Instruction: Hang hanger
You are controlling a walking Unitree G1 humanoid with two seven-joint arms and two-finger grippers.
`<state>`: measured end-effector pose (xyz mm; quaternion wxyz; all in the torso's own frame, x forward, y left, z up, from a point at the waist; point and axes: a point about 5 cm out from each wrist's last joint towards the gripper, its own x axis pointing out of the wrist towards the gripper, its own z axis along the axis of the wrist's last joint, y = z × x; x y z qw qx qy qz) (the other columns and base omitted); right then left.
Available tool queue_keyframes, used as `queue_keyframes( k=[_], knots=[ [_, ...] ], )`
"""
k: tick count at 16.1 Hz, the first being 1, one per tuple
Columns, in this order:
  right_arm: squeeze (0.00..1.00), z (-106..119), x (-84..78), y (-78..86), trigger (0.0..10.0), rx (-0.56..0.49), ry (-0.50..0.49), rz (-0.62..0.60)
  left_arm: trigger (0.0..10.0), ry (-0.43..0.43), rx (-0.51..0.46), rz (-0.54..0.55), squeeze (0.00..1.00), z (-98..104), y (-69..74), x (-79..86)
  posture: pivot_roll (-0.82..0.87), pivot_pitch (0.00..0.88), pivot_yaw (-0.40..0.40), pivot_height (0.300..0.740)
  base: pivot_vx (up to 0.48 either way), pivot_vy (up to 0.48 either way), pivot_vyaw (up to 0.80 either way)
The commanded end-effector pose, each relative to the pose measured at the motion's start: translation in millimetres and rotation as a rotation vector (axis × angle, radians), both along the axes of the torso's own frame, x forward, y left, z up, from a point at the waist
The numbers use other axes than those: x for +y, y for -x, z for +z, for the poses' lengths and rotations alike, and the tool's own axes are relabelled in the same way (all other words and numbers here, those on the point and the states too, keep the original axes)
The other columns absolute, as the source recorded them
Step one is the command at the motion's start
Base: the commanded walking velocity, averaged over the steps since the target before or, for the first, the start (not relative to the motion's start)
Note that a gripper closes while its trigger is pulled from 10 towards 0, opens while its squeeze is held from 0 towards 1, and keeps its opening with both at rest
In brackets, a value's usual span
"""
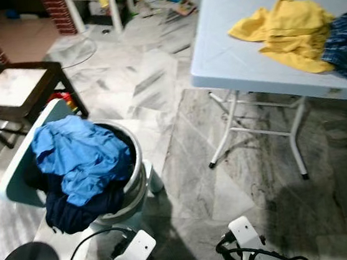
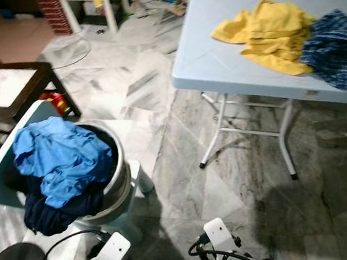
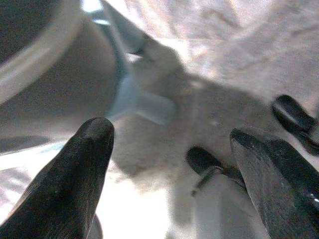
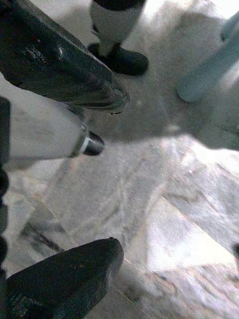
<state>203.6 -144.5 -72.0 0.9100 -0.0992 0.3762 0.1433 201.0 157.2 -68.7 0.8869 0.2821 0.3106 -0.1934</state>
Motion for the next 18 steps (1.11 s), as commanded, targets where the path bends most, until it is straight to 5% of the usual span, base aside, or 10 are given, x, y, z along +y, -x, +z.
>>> queue_keyframes(
  k=[1, 2, 3, 4, 6, 9, 12, 14, 17, 18],
  knots=[
    [0.00, 0, -1.3, 3.4, 10.0, -0.041, -0.030, -0.056, 10.0, 0.006, -0.073, 0.071, 0.00, 1, 4.5, 5.3, -0.02, 0.181, -0.028, 0.740, 0.000, 0.000, 0.00],
    [0.00, 2, -0.5, 2.7, 10.0, -0.066, -0.042, -0.060, 10.0, 0.065, -0.085, 0.119, 0.00, 2, 5.5, 5.8, -0.02, 0.186, -0.027, 0.740, 0.000, 0.000, 0.00],
    [0.00, 23, 2.3, -21.8, 10.0, -0.240, -0.108, -0.044, 10.0, 0.179, -0.221, 0.123, 0.00, 26, -28.1, -6.0, 0.00, 0.188, -0.026, 0.740, 0.000, 0.000, 0.00],
    [0.00, 71, 5.3, -60.7, 10.0, -0.515, -0.181, 0.008, 10.0, 0.277, -0.364, 0.085, 0.00, 60, -66.2, -21.4, 0.00, 0.190, -0.026, 0.740, 0.000, 0.000, 0.00],
    [0.00, 99, 15.2, -77.3, 10.0, -0.641, -0.234, 0.032, 10.0, 0.354, -0.480, 0.006, 0.00, 89, -86.7, -35.2, 0.01, 0.188, -0.025, 0.740, 0.000, 0.000, 0.00],
    [0.00, 105, 24.8, -81.4, 10.0, -0.658, -0.248, 0.063, 10.0, 0.380, -0.470, -0.017, 0.00, 90, -87.1, -36.3, 0.01, 0.189, -0.024, 0.740, 0.000, 0.000, 0.00],
    [0.00, 114, 25.1, -78.2, 10.0, -0.678, -0.275, 0.064, 10.0, 0.479, -0.452, 0.095, 0.00, 111, -99.2, -49.9, 0.01, 0.195, -0.025, 0.740, 0.000, 0.000, 0.00],
    [0.00, 124, 17.1, -76.0, 10.0, -0.717, -0.293, 0.043, 10.0, 0.464, -0.611, 0.210, 0.00, 130, -93.1, -33.2, 0.04, 0.220, -0.038, 0.740, 0.000, 0.000, 0.00],
    [0.00, 142, 2.0, -78.0, 10.0, -0.767, -0.329, -0.057, 10.0, 0.389, -0.847, 0.184, 0.00, 134, -64.2, -2.5, 0.08, 0.239, -0.064, 0.740, 0.000, 0.000, 0.00],
    [0.00, 148, 2.0, -81.1, 10.0, -0.780, -0.345, -0.086, 10.0, 0.380, -0.691, 0.295, 0.00, 125, -58.9, 9.0, 0.10, 0.243, -0.071, 0.740, 0.000, 0.000, 0.00]
  ],
)
